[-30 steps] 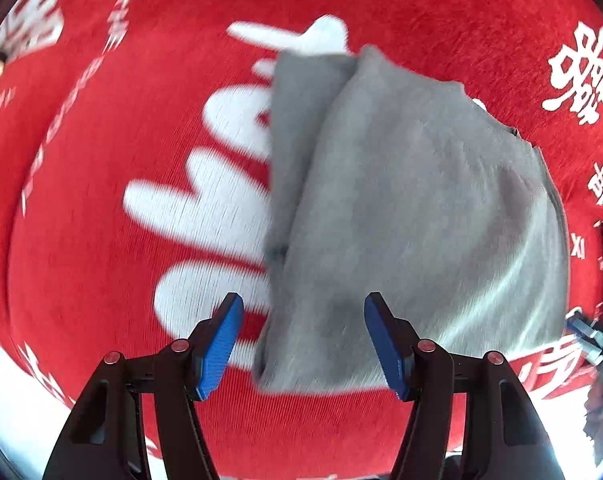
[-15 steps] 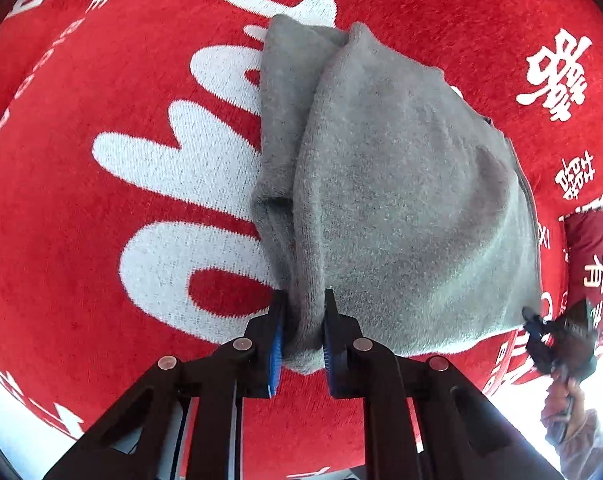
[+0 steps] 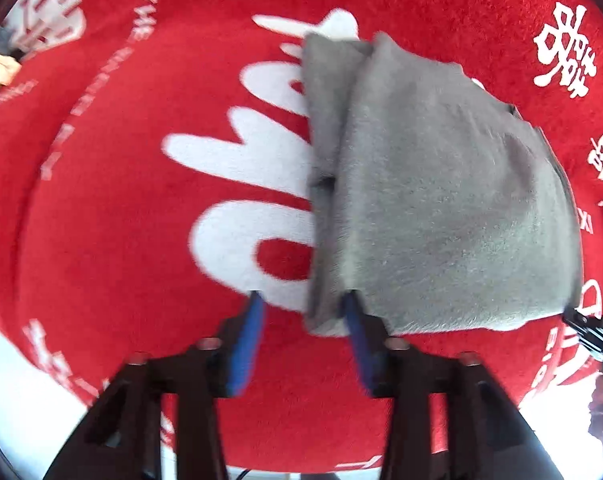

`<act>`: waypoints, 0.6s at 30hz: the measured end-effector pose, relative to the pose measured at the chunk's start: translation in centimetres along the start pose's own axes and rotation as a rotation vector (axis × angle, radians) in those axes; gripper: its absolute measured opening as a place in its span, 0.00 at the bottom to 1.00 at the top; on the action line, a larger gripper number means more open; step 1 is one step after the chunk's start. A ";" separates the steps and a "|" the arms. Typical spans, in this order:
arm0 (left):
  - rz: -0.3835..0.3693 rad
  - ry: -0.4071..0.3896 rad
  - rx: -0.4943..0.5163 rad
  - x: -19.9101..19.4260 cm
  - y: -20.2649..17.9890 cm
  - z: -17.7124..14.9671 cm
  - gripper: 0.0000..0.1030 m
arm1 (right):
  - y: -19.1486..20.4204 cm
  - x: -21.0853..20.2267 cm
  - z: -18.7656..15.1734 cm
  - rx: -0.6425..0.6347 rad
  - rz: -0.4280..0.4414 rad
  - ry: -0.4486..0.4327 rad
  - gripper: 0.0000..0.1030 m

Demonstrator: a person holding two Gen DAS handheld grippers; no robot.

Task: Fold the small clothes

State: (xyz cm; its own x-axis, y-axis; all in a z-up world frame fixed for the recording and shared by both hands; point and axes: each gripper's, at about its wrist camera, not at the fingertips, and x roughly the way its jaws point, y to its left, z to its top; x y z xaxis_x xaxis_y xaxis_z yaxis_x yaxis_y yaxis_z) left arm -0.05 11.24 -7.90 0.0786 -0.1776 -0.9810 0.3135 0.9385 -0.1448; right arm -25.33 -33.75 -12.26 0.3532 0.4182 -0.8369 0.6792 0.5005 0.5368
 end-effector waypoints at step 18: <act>-0.172 -0.067 0.000 -1.1 -6.8 0.5 0.75 | 12.7 1.3 -0.7 -0.412 -0.095 0.012 0.46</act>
State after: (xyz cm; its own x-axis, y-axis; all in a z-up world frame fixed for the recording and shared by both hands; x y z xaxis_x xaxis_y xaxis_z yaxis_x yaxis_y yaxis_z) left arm -1.80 4.90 -5.73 0.0865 -0.3553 -0.9307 0.3276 0.8924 -0.3102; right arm -16.74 -26.32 -6.50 0.2921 0.3630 -0.8848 0.3933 0.7977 0.4571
